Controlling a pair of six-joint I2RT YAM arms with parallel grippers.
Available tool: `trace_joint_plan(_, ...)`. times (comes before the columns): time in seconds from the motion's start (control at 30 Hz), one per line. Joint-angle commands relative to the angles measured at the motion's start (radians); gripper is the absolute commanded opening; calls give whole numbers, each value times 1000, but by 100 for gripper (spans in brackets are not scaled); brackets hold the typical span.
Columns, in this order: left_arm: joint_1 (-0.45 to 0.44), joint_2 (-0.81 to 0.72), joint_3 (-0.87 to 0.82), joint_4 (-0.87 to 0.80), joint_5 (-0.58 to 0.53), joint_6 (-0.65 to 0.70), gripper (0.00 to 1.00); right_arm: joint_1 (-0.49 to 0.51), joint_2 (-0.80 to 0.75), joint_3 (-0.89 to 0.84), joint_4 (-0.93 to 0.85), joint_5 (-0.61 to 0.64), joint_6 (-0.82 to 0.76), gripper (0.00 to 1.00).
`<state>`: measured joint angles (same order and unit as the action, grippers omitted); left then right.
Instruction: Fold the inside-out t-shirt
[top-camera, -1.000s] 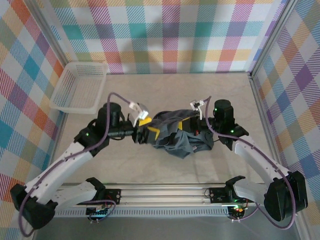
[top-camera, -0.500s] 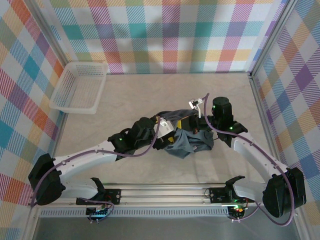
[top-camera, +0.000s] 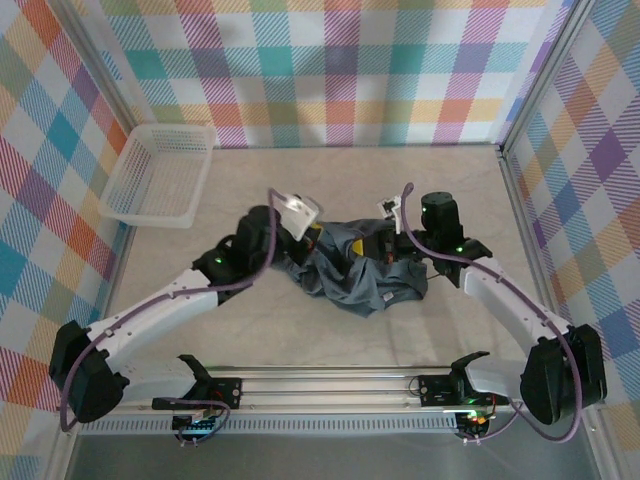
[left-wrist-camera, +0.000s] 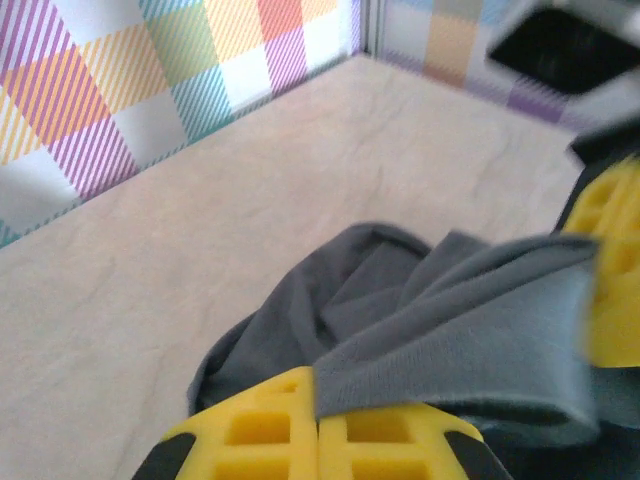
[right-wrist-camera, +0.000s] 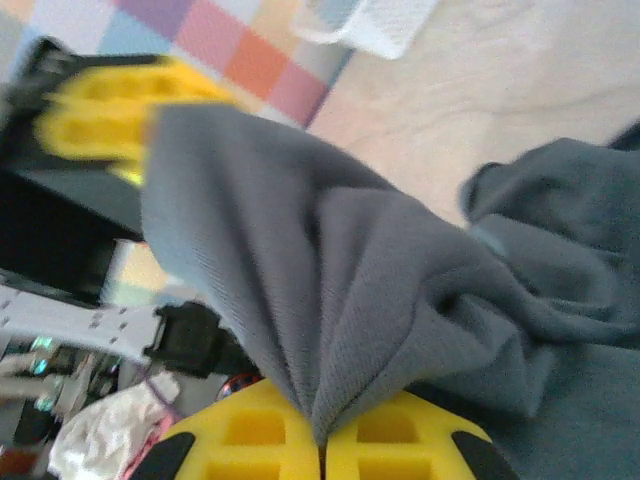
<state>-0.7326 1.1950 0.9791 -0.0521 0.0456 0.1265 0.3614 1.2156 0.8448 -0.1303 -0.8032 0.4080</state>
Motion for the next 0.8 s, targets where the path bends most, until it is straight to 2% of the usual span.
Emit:
trace_joint_plan(0.0,49,-19,43,-20,265,-189,0,-52,28,29,-137,222,1,27)
trace_joint_plan(0.03,54,-10,61,-27,287,-207,0,-53,32,52,-195,275,-10,34)
trace_joint_plan(0.1,55,17,86,-52,302,-231,0,-44,4,77,-251,294,-13,38)
trace_joint_plan(0.17,55,39,96,-64,308,-248,0,-7,-117,19,-216,394,45,42)
trace_joint_plan(0.23,55,56,91,-53,311,-266,0,65,-272,-60,-161,532,95,41)
trace_joint_plan(0.3,55,75,95,-52,321,-279,0,219,-401,-130,-111,740,124,32)
trace_joint_plan(0.37,55,91,105,-60,320,-290,0,385,-439,-154,-51,898,139,27)
trace_joint_plan(0.43,55,104,115,-67,319,-297,0,528,-393,-143,2,1023,150,28)
trace_joint_plan(0.5,55,114,125,-70,321,-304,0,597,-294,-89,16,1099,196,29)
trace_joint_plan(0.57,55,121,134,-77,322,-310,0,608,-195,-31,36,1103,200,30)
trace_joint_plan(0.63,56,125,141,-87,316,-318,0,607,-113,12,41,1159,207,30)
trace_joint_plan(0.77,55,124,145,-100,329,-326,0,592,18,51,75,1270,98,28)
